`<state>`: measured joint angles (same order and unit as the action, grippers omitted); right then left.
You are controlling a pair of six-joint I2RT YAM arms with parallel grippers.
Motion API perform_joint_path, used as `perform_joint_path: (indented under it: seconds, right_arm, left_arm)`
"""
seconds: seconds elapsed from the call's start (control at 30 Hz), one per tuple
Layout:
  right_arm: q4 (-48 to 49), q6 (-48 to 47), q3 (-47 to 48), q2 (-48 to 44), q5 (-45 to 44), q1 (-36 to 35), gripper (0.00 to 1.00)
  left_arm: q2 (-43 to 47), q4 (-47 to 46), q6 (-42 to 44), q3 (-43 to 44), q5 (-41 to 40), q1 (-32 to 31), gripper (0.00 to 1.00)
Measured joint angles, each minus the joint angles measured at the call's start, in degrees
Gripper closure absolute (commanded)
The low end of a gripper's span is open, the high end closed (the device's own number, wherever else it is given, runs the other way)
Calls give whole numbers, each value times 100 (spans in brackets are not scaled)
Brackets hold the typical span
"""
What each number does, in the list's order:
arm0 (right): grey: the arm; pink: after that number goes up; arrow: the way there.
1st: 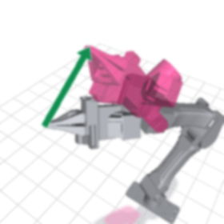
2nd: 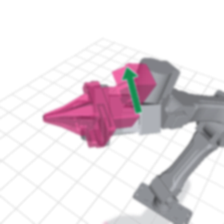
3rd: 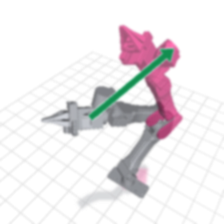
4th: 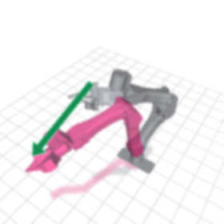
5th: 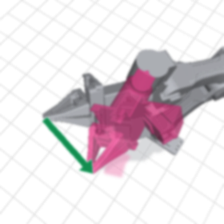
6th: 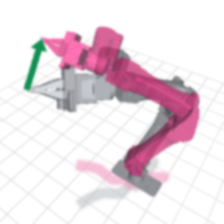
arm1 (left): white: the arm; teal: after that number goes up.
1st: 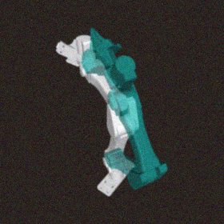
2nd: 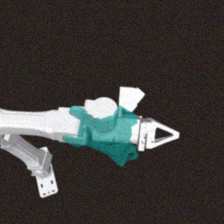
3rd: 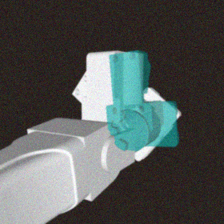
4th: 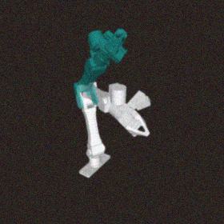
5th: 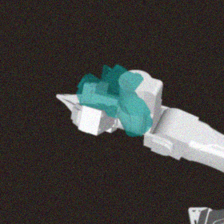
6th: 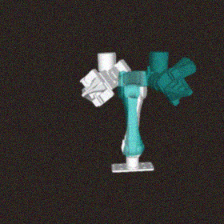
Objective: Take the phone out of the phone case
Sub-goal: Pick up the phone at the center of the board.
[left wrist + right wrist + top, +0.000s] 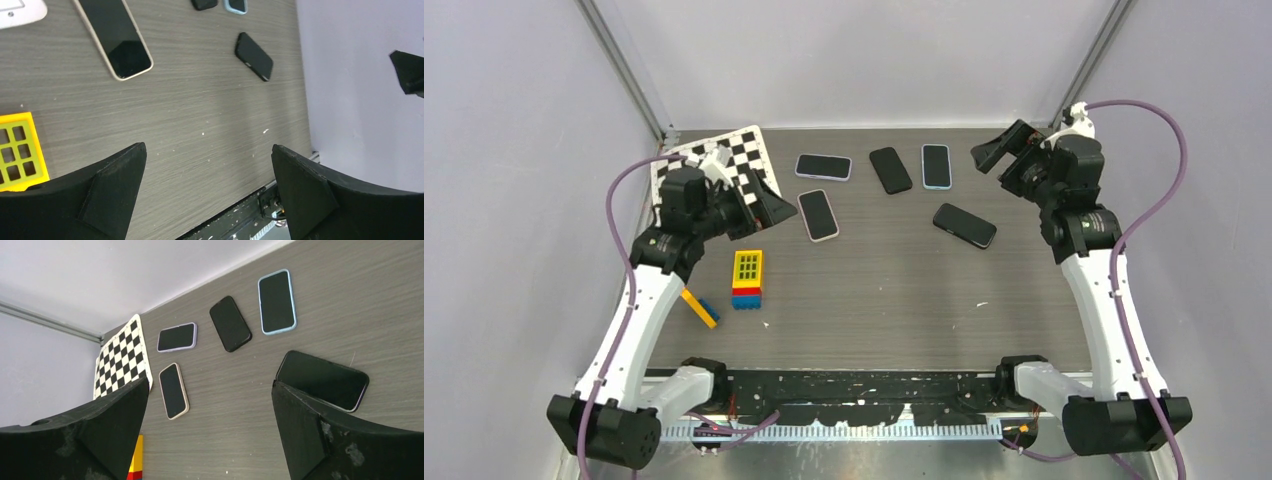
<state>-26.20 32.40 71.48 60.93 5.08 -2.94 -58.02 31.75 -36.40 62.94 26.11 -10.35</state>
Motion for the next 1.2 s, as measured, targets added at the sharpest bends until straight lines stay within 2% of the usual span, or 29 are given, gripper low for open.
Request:
perform_joint_path:
  seconds: [0.23,0.43,0.57,0.83,1.07,1.2]
  right_arm:
    - [-177,280,-76,492,240,-2,2]
    - [-229,505,-435,688,566,-2,7]
    - [-315,623,-546,765,638,-11,7]
    - [-743,658,-549,997,621,-11,9]
    - [-791,623,-560,997,662,-11,23]
    - [-940,481,-560,997,584,-11,21]
  left_arm:
    - [-846,-66,-297,-199,-1056,-566,0]
    - [-2371,-175,-391,-42,-2109,-1338,0]
    - [-3370,-356,-400,236,-2643,-1626,0]
    - [-4979,-798,-341,1320,-3407,-1650,0]
    - [-5914,-767,-96,2511,-3659,-1615,0]
    - [-6177,-702,-63,2802,-3751,-1561,0]
